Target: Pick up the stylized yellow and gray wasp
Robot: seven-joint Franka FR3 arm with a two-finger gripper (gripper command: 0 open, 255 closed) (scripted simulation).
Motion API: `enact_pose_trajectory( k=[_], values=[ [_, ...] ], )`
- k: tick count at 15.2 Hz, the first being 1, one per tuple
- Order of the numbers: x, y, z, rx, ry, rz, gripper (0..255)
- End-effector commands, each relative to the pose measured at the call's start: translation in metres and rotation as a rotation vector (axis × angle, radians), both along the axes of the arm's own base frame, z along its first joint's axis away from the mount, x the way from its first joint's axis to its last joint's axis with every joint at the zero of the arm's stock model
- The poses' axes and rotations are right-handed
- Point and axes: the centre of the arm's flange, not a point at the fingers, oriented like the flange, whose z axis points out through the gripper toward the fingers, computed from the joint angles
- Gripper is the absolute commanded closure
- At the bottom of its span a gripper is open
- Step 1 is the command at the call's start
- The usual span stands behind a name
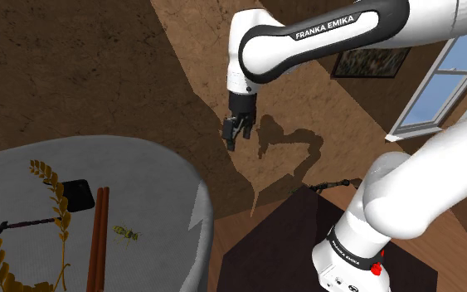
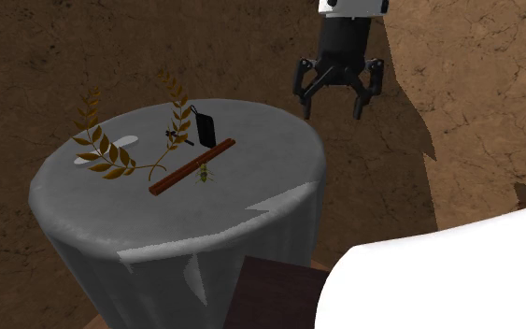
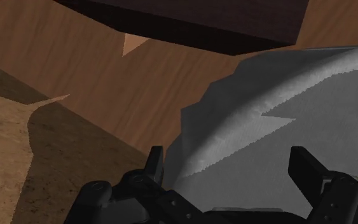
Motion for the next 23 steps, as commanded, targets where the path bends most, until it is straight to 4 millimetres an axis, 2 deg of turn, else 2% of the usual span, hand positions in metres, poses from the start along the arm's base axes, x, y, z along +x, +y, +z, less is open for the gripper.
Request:
enact_pose_trajectory(
  k=[1, 12, 23],
  values=[
    [0.009, 0.017, -0.014, 0.009, 0.001, 0.022, 0],
    [0.057, 0.123, -0.095, 0.053, 0.012, 0.139, 0],
    [0.091, 0.238, -0.171, 0.098, 0.023, 0.257, 0]
  ],
)
